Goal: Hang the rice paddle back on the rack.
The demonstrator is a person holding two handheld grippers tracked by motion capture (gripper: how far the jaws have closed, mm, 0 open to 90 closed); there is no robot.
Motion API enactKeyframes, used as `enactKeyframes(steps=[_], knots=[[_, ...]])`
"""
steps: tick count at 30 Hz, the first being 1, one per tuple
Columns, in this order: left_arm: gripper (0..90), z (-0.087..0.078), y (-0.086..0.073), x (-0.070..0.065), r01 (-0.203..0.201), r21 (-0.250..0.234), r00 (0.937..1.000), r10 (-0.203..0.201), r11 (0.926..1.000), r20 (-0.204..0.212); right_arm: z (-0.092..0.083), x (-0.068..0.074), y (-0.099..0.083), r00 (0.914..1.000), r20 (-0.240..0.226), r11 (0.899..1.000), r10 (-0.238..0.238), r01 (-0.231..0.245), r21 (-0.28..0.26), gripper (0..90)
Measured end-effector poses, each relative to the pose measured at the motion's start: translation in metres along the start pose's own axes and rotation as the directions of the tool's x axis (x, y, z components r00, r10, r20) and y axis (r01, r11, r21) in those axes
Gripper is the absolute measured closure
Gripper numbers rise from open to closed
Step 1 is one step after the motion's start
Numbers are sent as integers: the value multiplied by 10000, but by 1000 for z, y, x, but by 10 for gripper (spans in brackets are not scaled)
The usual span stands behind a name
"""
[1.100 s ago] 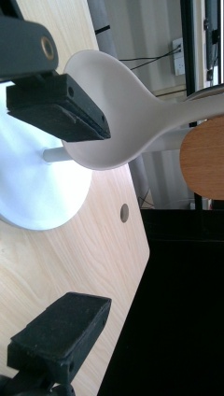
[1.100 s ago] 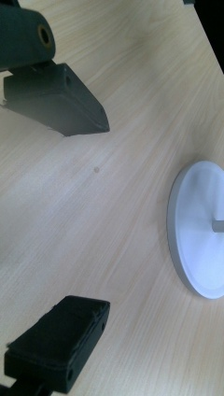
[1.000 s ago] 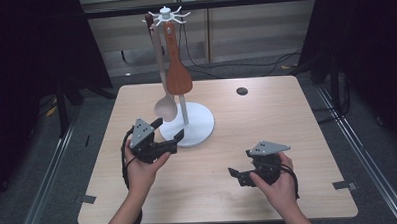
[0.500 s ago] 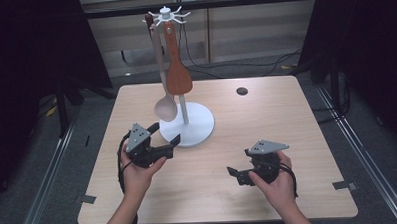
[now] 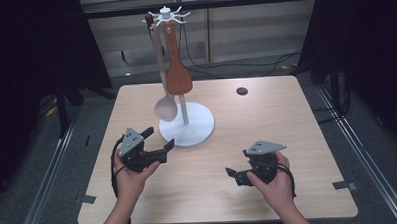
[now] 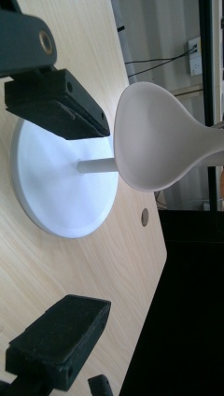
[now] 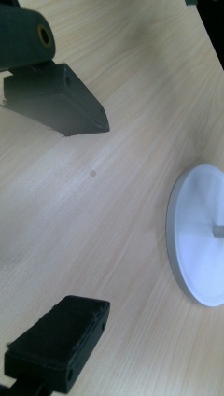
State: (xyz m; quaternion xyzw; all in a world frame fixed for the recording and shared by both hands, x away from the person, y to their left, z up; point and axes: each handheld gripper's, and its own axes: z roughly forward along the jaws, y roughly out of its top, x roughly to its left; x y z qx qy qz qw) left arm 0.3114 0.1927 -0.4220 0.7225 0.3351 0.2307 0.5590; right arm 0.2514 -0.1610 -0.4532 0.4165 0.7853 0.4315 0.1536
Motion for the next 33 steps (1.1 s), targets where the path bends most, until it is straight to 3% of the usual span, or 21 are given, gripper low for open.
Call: enactKeyframes(steps=[14, 22, 29, 33], knots=[[126, -5, -16, 9, 36, 385, 9996, -47, 9993, 276, 4, -3, 2, 10000, -43, 10000, 11, -11, -25, 115], [110, -5, -27, 15, 192, 909, 9996, -208, 9957, 166, 5, -5, 2, 10000, -6, 10000, -58, 58, -6, 115], [87, -4, -31, 18, 422, 1037, 9990, -435, 9937, 104, 5, -6, 1, 10000, 67, 10000, -64, 65, -7, 115], [80, -3, -34, 18, 339, 1167, 9993, -357, 9926, 131, 6, -7, 0, 9999, 75, 10000, -95, 94, 33, 115]])
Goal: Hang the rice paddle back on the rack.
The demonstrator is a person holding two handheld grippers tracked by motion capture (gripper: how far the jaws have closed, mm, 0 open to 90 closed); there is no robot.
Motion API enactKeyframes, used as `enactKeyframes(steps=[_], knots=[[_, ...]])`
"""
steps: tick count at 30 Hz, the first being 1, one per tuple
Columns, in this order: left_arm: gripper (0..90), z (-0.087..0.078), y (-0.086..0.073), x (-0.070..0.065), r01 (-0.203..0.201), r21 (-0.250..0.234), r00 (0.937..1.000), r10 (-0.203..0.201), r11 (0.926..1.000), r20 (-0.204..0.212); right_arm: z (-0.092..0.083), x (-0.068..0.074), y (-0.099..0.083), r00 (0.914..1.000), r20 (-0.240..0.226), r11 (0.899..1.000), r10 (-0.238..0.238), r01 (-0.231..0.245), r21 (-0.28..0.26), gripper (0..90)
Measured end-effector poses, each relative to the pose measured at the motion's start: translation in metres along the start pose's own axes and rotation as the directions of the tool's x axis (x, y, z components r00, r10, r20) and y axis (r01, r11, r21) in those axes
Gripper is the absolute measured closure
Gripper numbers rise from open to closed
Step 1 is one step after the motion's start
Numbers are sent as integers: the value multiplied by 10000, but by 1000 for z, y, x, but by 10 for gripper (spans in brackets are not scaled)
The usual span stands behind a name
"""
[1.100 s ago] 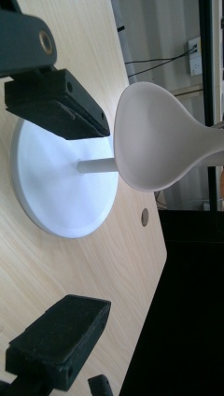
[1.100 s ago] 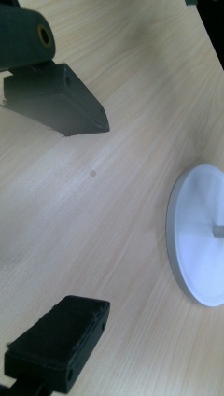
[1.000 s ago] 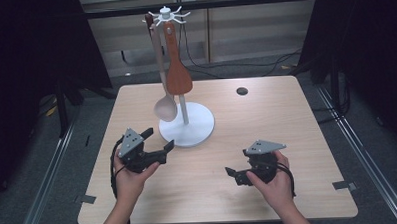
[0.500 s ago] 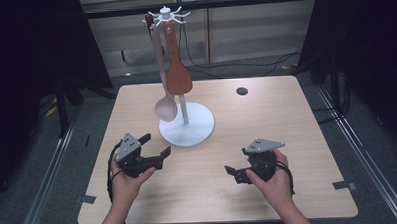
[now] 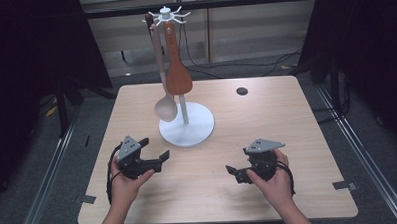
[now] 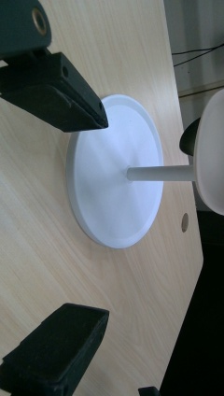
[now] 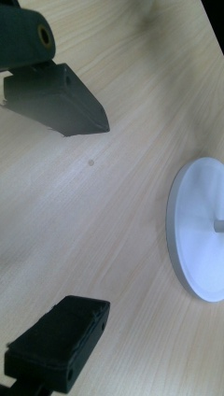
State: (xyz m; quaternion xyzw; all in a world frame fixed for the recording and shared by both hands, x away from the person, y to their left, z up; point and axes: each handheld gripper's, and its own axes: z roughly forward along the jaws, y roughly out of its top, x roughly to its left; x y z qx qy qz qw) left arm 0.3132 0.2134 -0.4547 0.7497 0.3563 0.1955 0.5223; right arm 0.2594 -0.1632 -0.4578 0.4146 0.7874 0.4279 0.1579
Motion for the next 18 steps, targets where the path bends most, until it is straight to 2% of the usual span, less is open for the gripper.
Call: enactKeyframes(steps=[2, 8, 15, 18], knots=[[73, 0, -2, 1, -26, 78, 9999, 27, 10000, -99, 1, 0, 0, 10000, 11, 10000, -52, 52, -19, 115], [72, 0, -5, 6, 31, 182, 10000, -31, 9998, -10, 2, -1, -1, 10000, 15, 10000, -60, 60, 51, 115], [72, -1, -6, 8, 73, 272, 9999, -70, 9996, -94, 2, -1, -2, 10000, -17, 10000, -70, 70, 54, 115], [72, 0, -6, 9, -42, 385, 9998, 48, 9992, -168, 1, -1, -3, 10000, -20, 10000, -63, 63, 43, 115]])
